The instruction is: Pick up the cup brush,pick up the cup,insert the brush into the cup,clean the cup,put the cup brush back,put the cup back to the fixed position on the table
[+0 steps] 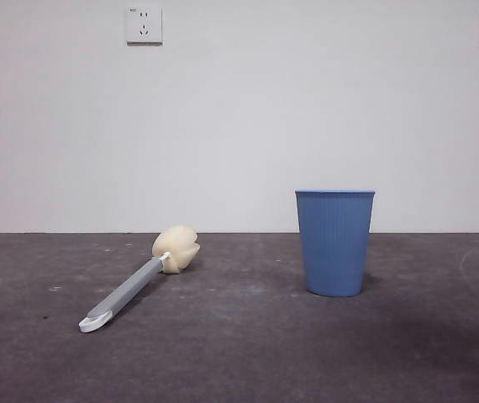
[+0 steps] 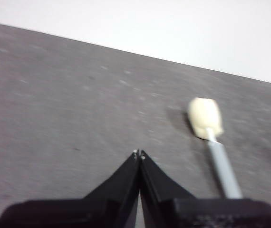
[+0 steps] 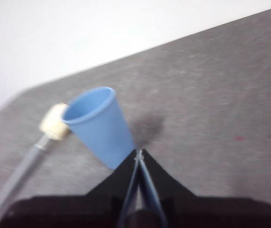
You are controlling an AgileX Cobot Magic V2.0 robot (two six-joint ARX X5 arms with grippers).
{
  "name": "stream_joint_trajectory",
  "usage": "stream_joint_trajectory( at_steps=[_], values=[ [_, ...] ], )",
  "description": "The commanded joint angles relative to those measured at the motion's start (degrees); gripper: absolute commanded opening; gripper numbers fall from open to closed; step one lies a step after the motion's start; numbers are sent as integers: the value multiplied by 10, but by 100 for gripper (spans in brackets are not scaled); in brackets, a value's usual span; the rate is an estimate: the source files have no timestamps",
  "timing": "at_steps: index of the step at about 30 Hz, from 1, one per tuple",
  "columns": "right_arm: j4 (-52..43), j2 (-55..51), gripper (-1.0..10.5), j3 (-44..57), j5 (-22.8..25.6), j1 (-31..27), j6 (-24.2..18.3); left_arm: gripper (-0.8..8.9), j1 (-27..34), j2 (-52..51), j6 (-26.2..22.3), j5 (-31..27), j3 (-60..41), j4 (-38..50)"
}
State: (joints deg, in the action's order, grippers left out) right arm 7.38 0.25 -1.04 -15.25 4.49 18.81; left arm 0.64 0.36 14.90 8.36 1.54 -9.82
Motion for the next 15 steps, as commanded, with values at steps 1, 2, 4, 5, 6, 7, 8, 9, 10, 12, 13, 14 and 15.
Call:
stream_joint_trajectory(
  at_steps=[1,2,4,5,6,7,8,9,10,12,13,14,15],
  values=[
    [-38,-1,-9,-7,-15,1,62,-7,1,-1,30,19,33,-16],
    [-40,-1,-10,-15,-14,1,67,-7,1,-1,32,19,46,-27],
    [-39,7,-11,-38,-13,1,69,-7,1,5,32,19,80,-49],
    [-39,12,-11,-48,-13,1,69,-7,1,9,32,21,95,-56],
    [-37,18,-12,-59,-14,1,69,-7,1,16,31,25,110,-61],
    [-33,29,-12,-75,-14,1,69,-7,1,26,31,29,130,-67],
    [-25,38,-12,-89,-17,1,68,-7,1,35,31,36,146,-74],
    [-13,48,-11,-105,-25,1,66,-7,1,46,30,43,162,-82],
    [2,62,-12,-124,-34,1,60,-7,1,60,29,54,181,-94],
    [41,90,-12,-164,-56,1,37,-7,1,87,14,76,216,-120],
    [68,106,-12,-189,-69,1,19,-7,1,103,4,93,234,-135],
    [97,122,-12,-215,-79,1,1,-7,1,119,-6,111,253,-152],
    [123,137,-12,-238,-90,1,-17,-7,1,133,-16,125,268,-165]
  ],
)
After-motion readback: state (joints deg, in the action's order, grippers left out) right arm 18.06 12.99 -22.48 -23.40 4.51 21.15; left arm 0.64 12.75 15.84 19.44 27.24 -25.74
